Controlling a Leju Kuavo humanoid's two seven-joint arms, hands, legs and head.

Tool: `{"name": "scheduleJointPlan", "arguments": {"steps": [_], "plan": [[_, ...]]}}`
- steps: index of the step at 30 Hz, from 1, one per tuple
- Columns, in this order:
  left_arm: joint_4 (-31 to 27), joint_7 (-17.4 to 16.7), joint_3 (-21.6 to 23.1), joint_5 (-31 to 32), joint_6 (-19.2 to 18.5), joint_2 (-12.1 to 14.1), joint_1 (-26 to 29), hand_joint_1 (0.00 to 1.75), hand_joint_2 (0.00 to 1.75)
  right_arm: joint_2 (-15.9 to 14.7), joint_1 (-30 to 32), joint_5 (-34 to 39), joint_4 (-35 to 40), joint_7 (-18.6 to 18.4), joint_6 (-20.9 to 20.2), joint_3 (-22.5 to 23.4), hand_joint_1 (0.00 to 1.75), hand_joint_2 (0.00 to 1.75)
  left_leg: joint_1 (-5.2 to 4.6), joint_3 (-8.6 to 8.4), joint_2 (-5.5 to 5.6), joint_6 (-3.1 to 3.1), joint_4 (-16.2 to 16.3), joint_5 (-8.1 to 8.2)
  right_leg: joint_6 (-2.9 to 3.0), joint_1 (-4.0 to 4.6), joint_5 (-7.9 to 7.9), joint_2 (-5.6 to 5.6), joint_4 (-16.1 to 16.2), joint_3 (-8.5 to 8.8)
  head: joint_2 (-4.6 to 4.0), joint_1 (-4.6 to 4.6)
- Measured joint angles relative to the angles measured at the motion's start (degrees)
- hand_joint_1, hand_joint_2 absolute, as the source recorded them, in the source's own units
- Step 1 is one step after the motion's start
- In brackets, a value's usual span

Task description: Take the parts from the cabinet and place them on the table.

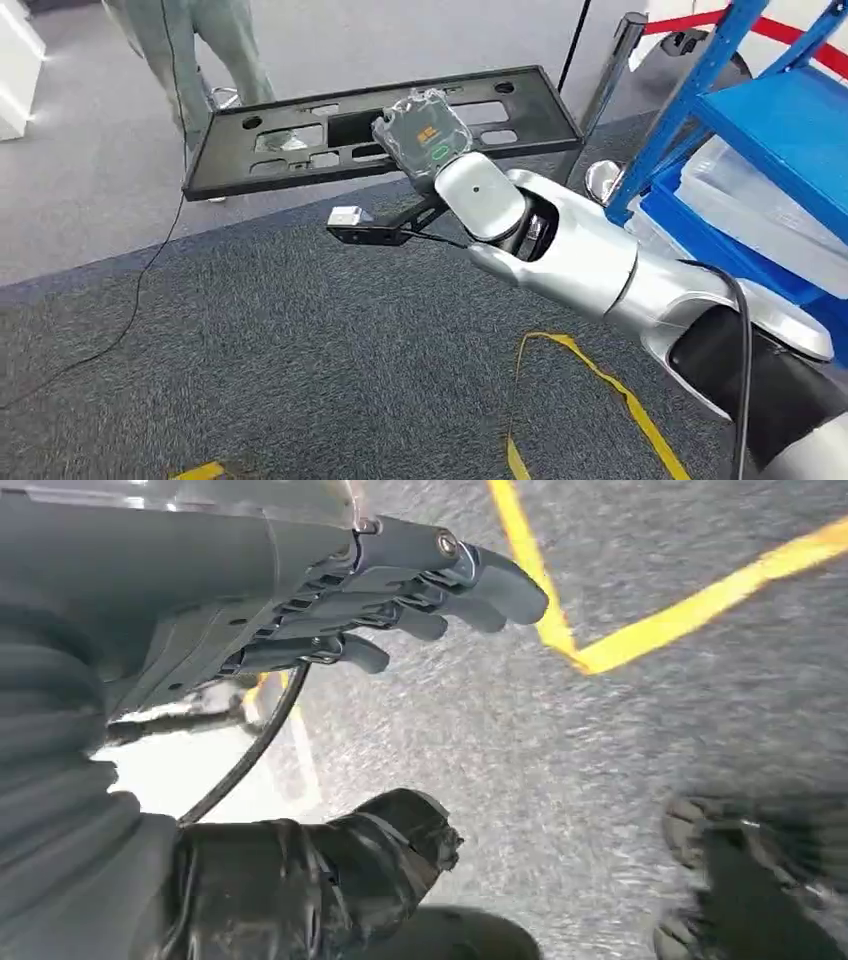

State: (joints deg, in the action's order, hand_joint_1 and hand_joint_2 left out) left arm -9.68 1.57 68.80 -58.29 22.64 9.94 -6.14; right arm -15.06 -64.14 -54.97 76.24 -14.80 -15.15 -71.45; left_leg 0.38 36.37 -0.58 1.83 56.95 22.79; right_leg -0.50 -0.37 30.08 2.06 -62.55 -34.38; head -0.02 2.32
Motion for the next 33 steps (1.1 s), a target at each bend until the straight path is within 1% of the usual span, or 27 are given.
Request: {"name": "scheduleJointPlan", "arguments": {"steps": [1, 3, 4, 5, 7, 8, 9, 10, 12, 13, 15, 16, 17, 18, 19, 20, 21, 22, 23, 24, 25, 28, 29, 30, 31, 32, 33], "plan": [[0.0, 0.0, 0.0, 0.0, 0.0, 0.0, -0.2, 0.00, 1.75, -0.1, -0.1, 0.0, 0.0, 0.1, -0.3, 0.0, 1.75, 1.75, 0.05, 0.10, 0.63, 0.18, 0.0, -0.06, -0.03, 0.02, 2.16, -1.39, -4.6, -2.19, 0.00, 0.15], [0.0, -0.2, 0.0, 0.0, -0.1, -0.1, -0.4, 0.00, 1.75, -0.3, -0.1, 0.1, 0.0, 0.4, -0.8, 0.0, 1.75, 1.75, 0.07, 0.21, 2.24, 0.22, 0.1, -0.07, -0.23, -0.11, 4.68, -2.12, -12.7, -6.30, 0.00, 0.08], [0.0, -0.4, 0.0, 0.0, -0.2, -0.2, -0.4, 0.00, 1.75, -0.3, 0.0, 0.3, -0.1, 0.6, -0.8, 0.0, 1.75, 1.75, 0.07, 0.22, 3.16, 0.22, 0.2, -0.04, -0.34, -0.21, 4.11, -2.12, -13.7, -7.14, 0.00, 0.06], [0.0, -0.4, 0.0, 0.0, -0.2, -0.2, -0.4, 0.00, 1.75, -0.4, 0.1, 0.3, -0.1, 0.7, -0.8, 0.0, 1.75, 1.75, 0.19, 0.21, 4.16, 0.15, 0.4, 0.02, -0.43, -0.36, 2.09, -2.13, -11.8, -6.59, 0.00, 0.08], [0.0, -0.5, 0.0, 0.2, -0.2, -0.3, -0.4, 0.00, 1.75, -0.5, -0.1, 0.5, -0.1, 0.6, -1.2, 0.0, 1.75, 1.75, 0.56, 0.18, 6.05, -0.36, 1.0, 0.38, -0.66, -0.87, -3.36, -2.98, -3.1, -2.93, 0.00, 0.11], [0.0, -0.5, 0.0, 0.2, -0.1, -0.3, -0.4, 0.00, 1.75, -0.7, -0.1, 0.6, -0.1, 0.6, -1.4, 0.0, 1.75, 1.75, 0.77, 0.50, 6.94, -0.82, 1.5, 0.70, -0.89, -1.38, -4.88, -5.31, 1.1, -1.42, 0.00, 0.08], [0.0, -0.5, 0.0, 0.2, 0.0, -0.3, -0.5, 0.00, 1.75, -0.8, -0.2, 0.6, 0.0, 0.6, -1.5, 0.0, 1.75, 1.75, 0.62, 1.15, 7.62, -1.21, 2.2, 0.78, -1.03, -1.40, -4.19, -7.58, 1.7, -1.00, 0.00, 0.04], [0.0, -0.5, 0.0, 0.2, 0.1, -0.3, -0.6, 0.00, 1.75, -0.9, -0.2, 0.6, 0.1, 0.6, -1.6, 0.0, 1.75, 1.75, 0.82, 1.84, 8.55, -1.40, 2.5, 0.57, -0.87, -1.56, -3.60, -7.23, 2.2, -0.60, 0.00, -0.06], [0.0, -0.5, 0.0, 0.3, 0.2, -0.4, -0.2, 0.00, 1.75, -1.0, 0.0, 0.7, 0.1, 0.6, -1.6, -0.1, 1.75, 1.75, 1.42, 2.44, 10.16, -2.38, 2.1, -0.08, -0.53, -0.96, -3.64, -5.64, 1.8, -0.94, 0.00, 0.02], [0.0, -0.5, 0.0, 0.3, 0.1, -0.4, 0.1, 0.00, 1.75, -1.0, 0.0, 0.7, 0.1, 0.6, -1.6, -0.1, 1.75, 1.75, 1.32, 2.68, 10.93, -2.71, 2.1, -0.24, -0.09, -1.26, -3.90, -4.75, 2.2, -0.81, 0.00, 0.06], [0.0, -0.4, 0.0, 0.2, 0.1, -0.7, 0.1, 0.00, 1.75, -0.9, -0.3, 0.6, 0.2, 0.5, -1.6, -0.1, 1.75, 1.75, 0.66, 3.89, 3.73, -2.91, 5.0, 1.78, 0.74, -1.03, -4.21, -3.55, 2.7, -0.47, 0.00, -0.64], [0.0, -0.3, 0.0, 0.2, 0.1, -0.7, 0.0, 0.00, 1.75, -0.9, -0.4, 0.7, 0.3, 0.5, -1.7, -0.1, 1.75, 1.75, 0.71, 5.69, 1.92, -3.02, 8.8, 3.77, 0.90, -0.67, -4.25, -2.81, 2.7, -0.48, 0.00, -0.79], [0.0, -0.2, 0.0, 0.2, 0.1, -0.7, -0.2, 0.00, 1.75, -1.0, -0.5, 0.6, 0.2, 0.5, -1.7, -0.1, 1.75, 1.75, 0.71, 7.81, 1.12, -2.97, 13.3, 5.73, 0.95, -0.42, -4.26, -1.97, 2.7, -0.53, 0.00, -0.70], [0.0, -0.2, 0.0, 0.2, 0.1, -0.7, -0.3, 0.00, 1.75, -1.0, -0.4, 0.6, 0.2, 0.5, -1.7, -0.1, 1.75, 1.75, 0.67, 9.54, 0.96, -2.84, 17.1, 7.06, 1.04, -0.20, -4.24, -1.09, 2.8, -0.61, 0.00, -0.77], [0.0, -0.2, 0.0, 0.2, 0.0, -0.8, -0.3, 0.00, 1.75, -1.0, -0.4, 0.6, 0.2, 0.6, -1.7, -0.1, 1.75, 1.75, 0.61, 10.24, 0.97, -2.62, 18.9, 7.31, 1.14, 0.02, -4.18, -0.28, 2.7, -0.64, 0.00, -0.77], [0.0, -0.2, 0.0, 0.2, 0.0, -0.8, -0.2, 0.00, 1.75, -1.0, -0.4, 0.6, 0.2, 0.6, -1.7, -0.2, 1.75, 1.75, 0.45, 9.51, 0.96, -2.25, 17.8, 6.29, 1.17, 0.22, -4.16, 0.52, 2.7, -0.63, 0.00, -0.72], [0.0, -0.1, 0.0, 0.2, 0.0, -0.8, -0.2, 0.00, 1.75, -1.0, -0.5, 0.6, 0.2, 0.6, -1.6, -0.2, 1.75, 1.75, 0.18, 7.78, 0.91, -1.87, 14.8, 4.56, 1.31, 0.33, -4.08, 1.21, 2.7, -0.60, 0.00, -0.72], [0.0, -0.1, 0.0, 0.2, 0.0, -0.8, -0.2, 0.00, 1.75, -1.0, -0.6, 0.6, 0.2, 0.6, -1.6, -0.2, 1.75, 1.75, -0.25, 4.86, 0.49, -1.39, 9.7, 2.16, 1.45, 0.41, -3.96, 1.95, 2.7, -0.47, 0.00, -0.75], [0.0, 0.0, 0.0, 0.2, 0.0, -0.7, -0.2, 0.00, 1.75, -1.0, -0.6, 0.6, 0.2, 0.6, -1.5, -0.1, 1.75, 1.75, -0.95, 1.85, -1.03, -0.80, 4.4, 0.24, 1.46, 0.44, -3.75, 2.69, 2.7, -0.20, 0.00, -0.72], [0.0, 0.1, 0.0, 0.2, 0.0, -0.5, -0.4, 0.00, 1.75, -1.0, -0.7, 0.6, 0.2, 0.6, -1.5, -0.1, 1.75, 1.75, -1.85, 0.82, -4.17, -0.16, 2.8, 1.55, 1.40, 0.44, -3.74, 3.37, 3.2, -0.17, 0.00, -0.64], [0.0, 0.2, 0.0, 0.2, 0.0, -0.3, -0.5, 0.00, 1.75, -1.0, -0.8, 0.6, 0.2, 0.6, -1.5, -0.1, 1.75, 1.75, -2.71, 0.63, -4.58, 0.30, 1.7, 1.09, 1.28, 0.69, -3.77, 3.99, 3.0, -0.24, 0.00, -0.83], [0.0, 0.5, 0.0, 0.2, 0.0, 0.0, -0.4, 0.00, 1.75, -1.0, -0.8, 0.6, 0.1, 0.8, -1.5, -0.2, 1.75, 1.75, -2.80, 0.73, -2.24, 0.94, 1.0, 1.05, 0.93, 0.75, -3.64, 6.27, 3.2, -0.02, 0.00, -0.73], [0.0, 0.5, 0.0, 0.2, 0.0, 0.0, -0.3, 0.00, 1.75, -1.0, -0.8, 0.6, 0.1, 0.7, -1.5, -0.1, 1.75, 1.75, -1.75, -0.26, -1.55, 1.23, -0.4, 0.42, 0.61, 0.82, -2.96, 6.23, 3.1, -0.33, 0.00, -0.68], [0.0, 0.5, 0.0, 0.1, 0.0, 0.0, -0.2, 0.00, 1.75, -1.0, -0.9, 0.6, 0.0, 0.7, -1.5, -0.1, 1.75, 1.75, -1.95, -0.63, -0.95, 1.23, -0.9, 0.24, 0.35, 0.41, -2.33, 2.71, 1.9, -0.32, 0.00, -0.64], [0.0, 0.4, 0.0, 0.2, 0.0, 0.0, -0.2, 0.00, 1.75, -1.0, -1.2, 0.6, 0.0, 0.8, -1.5, -0.2, 1.75, 1.75, -1.77, -0.74, -0.57, 1.56, -1.0, 0.09, 0.25, 0.38, -0.51, 0.09, -1.5, -1.84, 0.00, -0.77], [0.0, 0.4, 0.0, 0.2, -0.1, 0.0, -0.5, 0.00, 1.75, -1.2, -1.3, 0.6, 0.0, 0.8, -1.5, -0.1, 1.75, 1.75, -1.59, -0.73, 0.25, 1.66, -1.0, 0.06, 0.08, 0.29, 1.61, -1.29, -6.5, -4.36, 0.00, -0.59], [0.0, 0.4, 0.0, 0.3, -0.2, 0.0, -0.7, 0.00, 1.75, -1.3, -1.2, 0.7, -0.1, 0.8, -1.5, -0.2, 1.75, 1.75, -1.46, -0.72, 1.15, 1.66, -1.0, 0.06, -0.13, 0.20, 3.01, -1.83, -10.7, -6.50, 0.00, -0.66]]}}
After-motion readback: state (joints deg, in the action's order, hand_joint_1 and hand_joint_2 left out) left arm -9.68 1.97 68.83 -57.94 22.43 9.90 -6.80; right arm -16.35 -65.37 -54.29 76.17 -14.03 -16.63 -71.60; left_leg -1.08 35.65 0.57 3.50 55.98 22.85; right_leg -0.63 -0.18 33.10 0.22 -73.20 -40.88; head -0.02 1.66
